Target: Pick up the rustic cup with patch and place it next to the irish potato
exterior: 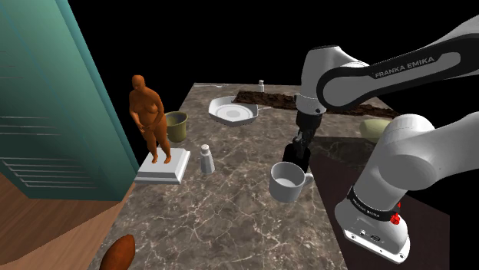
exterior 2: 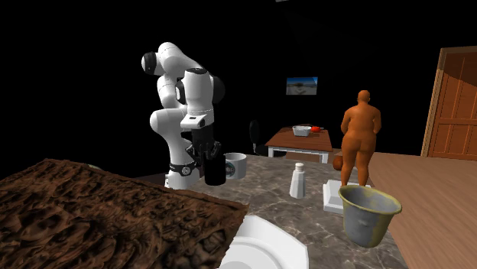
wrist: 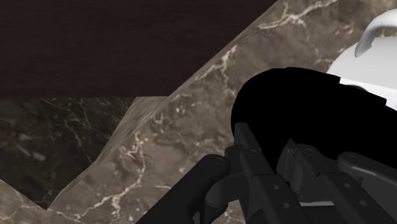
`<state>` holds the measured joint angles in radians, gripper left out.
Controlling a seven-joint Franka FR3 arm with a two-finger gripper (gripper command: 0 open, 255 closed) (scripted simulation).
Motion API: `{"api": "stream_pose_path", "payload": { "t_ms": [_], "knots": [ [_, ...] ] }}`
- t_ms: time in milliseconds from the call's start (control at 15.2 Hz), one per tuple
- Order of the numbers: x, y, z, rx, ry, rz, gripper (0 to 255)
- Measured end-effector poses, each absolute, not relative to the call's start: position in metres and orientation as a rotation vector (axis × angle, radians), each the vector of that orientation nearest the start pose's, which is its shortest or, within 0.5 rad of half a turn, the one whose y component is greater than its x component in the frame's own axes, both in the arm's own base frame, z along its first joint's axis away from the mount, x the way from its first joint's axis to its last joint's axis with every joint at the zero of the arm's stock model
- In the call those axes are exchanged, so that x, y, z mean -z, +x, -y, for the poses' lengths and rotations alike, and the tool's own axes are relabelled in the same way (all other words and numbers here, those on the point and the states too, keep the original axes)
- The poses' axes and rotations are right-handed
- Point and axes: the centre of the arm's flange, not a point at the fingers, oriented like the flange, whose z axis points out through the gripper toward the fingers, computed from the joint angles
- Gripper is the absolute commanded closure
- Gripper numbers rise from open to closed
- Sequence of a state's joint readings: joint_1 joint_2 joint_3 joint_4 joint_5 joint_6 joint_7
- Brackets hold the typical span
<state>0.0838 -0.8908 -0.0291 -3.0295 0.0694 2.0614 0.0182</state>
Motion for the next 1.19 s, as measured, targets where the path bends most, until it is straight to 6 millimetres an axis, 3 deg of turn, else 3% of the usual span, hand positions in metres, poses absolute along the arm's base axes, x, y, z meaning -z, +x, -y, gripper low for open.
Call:
{"api": "stream_pose_path", "payload": {
  "t_ms": [264, 1188],
  "knots": [
    [-0.352, 0.253, -0.020, -0.125, -3.060, 0.020, 255],
    [-0.423, 0.253, -0.020, -0.124, -3.060, 0.020, 255]
  ]
}}
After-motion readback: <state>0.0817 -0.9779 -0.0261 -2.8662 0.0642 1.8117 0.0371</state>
